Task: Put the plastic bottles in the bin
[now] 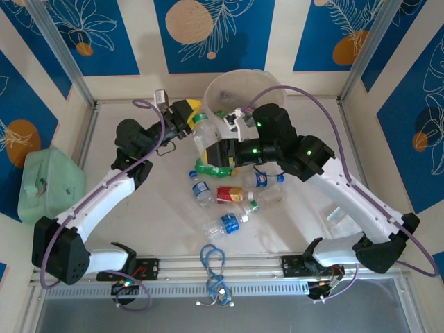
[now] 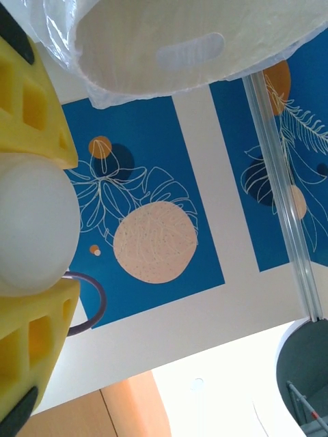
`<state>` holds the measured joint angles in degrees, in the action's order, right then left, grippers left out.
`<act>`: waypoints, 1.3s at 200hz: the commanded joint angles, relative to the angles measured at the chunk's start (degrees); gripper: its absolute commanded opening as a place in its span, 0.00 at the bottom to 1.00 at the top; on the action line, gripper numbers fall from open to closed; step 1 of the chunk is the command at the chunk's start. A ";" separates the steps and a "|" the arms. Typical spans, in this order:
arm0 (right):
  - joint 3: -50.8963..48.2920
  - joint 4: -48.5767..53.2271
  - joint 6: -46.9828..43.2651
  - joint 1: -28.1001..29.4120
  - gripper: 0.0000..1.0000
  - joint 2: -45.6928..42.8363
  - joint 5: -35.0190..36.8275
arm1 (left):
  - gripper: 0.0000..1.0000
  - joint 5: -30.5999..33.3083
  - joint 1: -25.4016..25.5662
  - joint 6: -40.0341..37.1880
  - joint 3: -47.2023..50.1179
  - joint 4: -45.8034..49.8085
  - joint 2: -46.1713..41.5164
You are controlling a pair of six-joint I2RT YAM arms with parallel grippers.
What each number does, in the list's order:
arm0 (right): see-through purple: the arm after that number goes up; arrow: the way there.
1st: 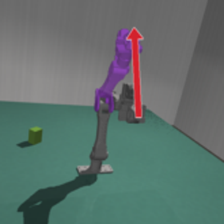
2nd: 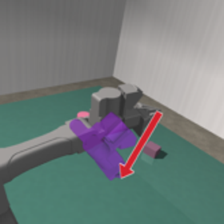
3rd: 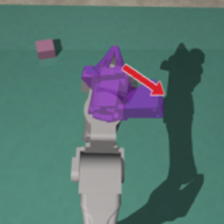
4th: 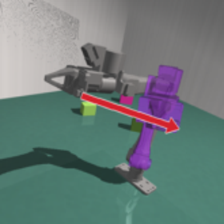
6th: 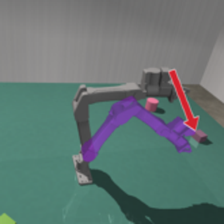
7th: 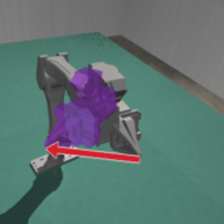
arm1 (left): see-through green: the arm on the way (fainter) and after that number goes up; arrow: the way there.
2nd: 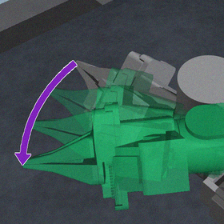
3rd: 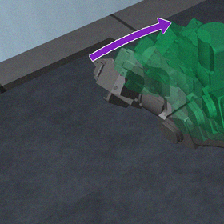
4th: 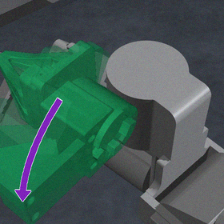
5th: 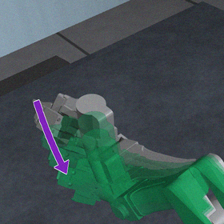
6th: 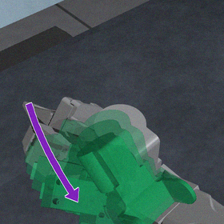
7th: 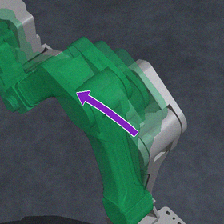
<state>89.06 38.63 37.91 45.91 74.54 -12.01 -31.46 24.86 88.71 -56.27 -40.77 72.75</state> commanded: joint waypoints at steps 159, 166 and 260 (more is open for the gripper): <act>43.14 33.09 -5.13 -14.80 0.61 28.89 29.35 | 0.85 4.32 -4.99 -26.91 -4.80 42.13 -12.41; 43.04 33.04 -5.28 -15.29 0.61 29.45 29.45 | 0.85 4.84 -4.98 -26.84 -4.18 42.92 -12.50; 43.33 35.03 -5.92 -16.56 0.84 31.16 32.66 | 0.80 9.74 -4.29 -31.84 -0.36 59.26 -12.19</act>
<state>130.19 71.72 32.32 29.23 106.34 19.03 -23.49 20.43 59.55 -57.47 13.34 60.49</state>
